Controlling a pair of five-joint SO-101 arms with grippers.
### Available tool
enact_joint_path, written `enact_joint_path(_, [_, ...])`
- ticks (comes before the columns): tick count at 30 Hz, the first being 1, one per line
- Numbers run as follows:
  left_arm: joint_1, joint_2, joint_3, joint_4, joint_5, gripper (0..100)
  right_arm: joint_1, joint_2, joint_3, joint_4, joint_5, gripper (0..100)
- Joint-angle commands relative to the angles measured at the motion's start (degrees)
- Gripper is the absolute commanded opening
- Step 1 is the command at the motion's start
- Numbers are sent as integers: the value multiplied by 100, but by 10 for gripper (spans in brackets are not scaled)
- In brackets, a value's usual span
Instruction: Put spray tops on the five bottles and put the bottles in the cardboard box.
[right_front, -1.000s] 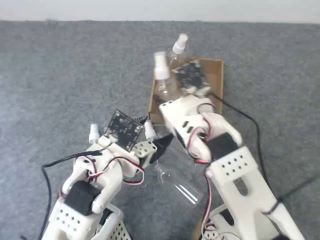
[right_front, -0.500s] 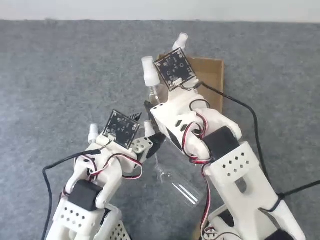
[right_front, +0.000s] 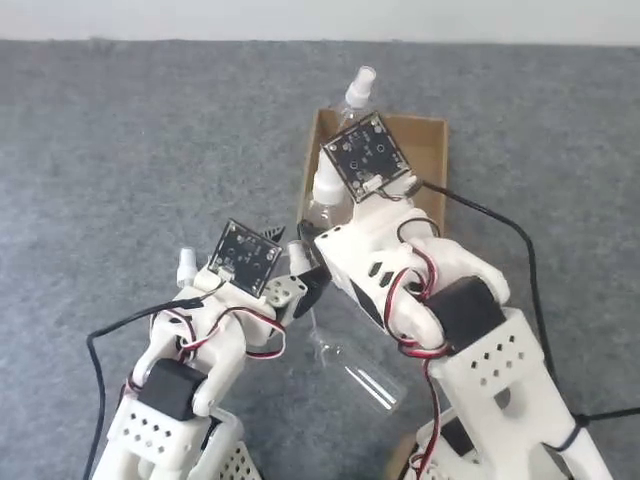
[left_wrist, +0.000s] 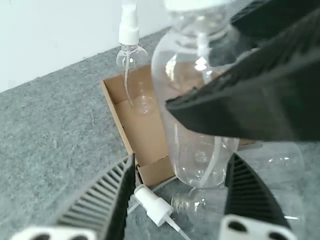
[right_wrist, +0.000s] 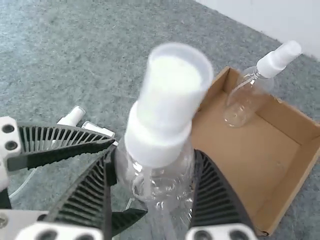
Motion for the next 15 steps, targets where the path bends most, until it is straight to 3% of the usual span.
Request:
enact_joint_path(1, [-105,-79,-31,-176,-62,265,-40,-277,-378,119,97,6])
enact_joint_path(5, [-105,-114,4,-149,-62,265,259,-277,-413,-84,308,6])
enact_joint_path(11, [-114,-132,110,-185,-70,262,1560,145,-519,-708,703,6])
enact_joint_path(15, [-123,-132,119,-185,-79,183,2070,716,-695,-1182,703,6])
